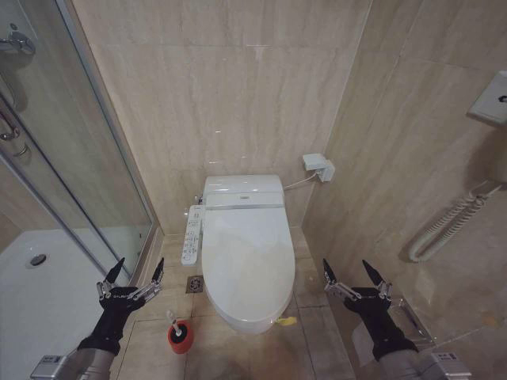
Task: Open the toilet lid, clean the toilet bowl with a toilet brush, close the toilet lid, and flush.
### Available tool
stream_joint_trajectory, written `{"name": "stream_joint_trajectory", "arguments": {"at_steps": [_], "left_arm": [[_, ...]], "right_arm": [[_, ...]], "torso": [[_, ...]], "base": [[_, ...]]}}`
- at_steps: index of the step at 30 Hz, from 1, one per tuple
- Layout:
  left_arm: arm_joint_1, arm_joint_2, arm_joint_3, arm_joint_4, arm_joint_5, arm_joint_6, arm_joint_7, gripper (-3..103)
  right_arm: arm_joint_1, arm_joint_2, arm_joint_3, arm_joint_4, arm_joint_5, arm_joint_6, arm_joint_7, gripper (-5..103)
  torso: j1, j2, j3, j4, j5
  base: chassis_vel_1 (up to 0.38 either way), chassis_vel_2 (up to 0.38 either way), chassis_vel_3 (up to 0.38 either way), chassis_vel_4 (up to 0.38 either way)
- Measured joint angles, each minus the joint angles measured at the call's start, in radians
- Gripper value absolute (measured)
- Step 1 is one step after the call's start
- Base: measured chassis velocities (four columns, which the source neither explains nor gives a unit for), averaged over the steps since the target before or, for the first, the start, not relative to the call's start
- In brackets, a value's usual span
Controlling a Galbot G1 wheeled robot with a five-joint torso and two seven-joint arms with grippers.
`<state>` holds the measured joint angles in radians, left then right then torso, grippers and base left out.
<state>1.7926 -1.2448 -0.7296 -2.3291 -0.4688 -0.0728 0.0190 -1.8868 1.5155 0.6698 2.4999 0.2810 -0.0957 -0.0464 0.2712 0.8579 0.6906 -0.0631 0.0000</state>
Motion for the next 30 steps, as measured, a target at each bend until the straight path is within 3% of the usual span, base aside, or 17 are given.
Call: {"name": "stream_joint_trajectory", "arguments": {"at_steps": [25,30], "left_arm": [[0.000,0.000,0.000,0.000,0.000,0.000,0.000,100],[0.008,-0.042,-0.016,-0.034,0.041,0.070,0.005,100]], "right_arm": [[0.000,0.000,0.000,0.000,0.000,0.000,0.000,100],[0.000,0.000,0.000,0.000,0.000,0.000,0.000,100]], "torso": [[0.000,0.000,0.000,0.0000,0.0000],[0.000,0.000,0.000,0.0000,0.0000]], "base": [[0.000,0.000,0.000,0.000],[0.000,0.000,0.000,0.000]]}}
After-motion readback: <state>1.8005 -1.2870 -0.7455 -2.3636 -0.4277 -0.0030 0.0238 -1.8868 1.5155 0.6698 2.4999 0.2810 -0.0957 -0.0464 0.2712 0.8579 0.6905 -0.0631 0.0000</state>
